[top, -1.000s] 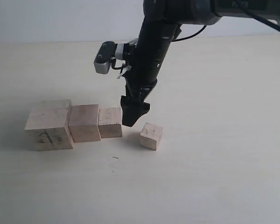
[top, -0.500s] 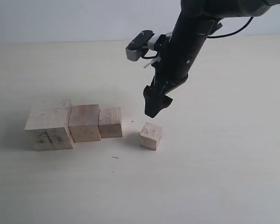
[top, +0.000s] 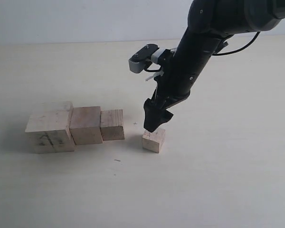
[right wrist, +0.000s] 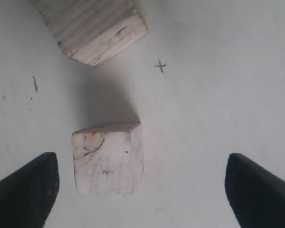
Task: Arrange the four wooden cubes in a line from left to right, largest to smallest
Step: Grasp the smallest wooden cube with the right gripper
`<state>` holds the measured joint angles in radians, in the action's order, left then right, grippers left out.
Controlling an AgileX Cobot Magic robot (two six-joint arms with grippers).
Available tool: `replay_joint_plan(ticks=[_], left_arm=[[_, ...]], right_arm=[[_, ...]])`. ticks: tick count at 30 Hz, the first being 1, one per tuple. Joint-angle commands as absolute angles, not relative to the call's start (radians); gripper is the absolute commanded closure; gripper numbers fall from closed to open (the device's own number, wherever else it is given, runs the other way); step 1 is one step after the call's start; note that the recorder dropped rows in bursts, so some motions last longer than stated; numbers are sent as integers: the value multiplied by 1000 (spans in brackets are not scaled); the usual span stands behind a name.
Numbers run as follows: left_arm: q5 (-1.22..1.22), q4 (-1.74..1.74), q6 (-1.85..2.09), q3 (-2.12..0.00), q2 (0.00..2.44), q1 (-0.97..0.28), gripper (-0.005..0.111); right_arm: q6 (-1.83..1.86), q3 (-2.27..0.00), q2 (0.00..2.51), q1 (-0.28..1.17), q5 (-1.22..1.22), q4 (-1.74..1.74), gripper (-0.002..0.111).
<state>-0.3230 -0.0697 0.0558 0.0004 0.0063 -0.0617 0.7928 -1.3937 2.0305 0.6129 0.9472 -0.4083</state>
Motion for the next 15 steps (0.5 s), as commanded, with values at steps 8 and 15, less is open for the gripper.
replay_joint_plan(ticks=[8,15], left_arm=[[-316,-72,56,0,0,-59,107],[-316,-72,56,0,0,-59,107]], right_arm=[[863,-1381,2021,616,937,-466,20],[863,-1381,2028,616,936,-469,20]])
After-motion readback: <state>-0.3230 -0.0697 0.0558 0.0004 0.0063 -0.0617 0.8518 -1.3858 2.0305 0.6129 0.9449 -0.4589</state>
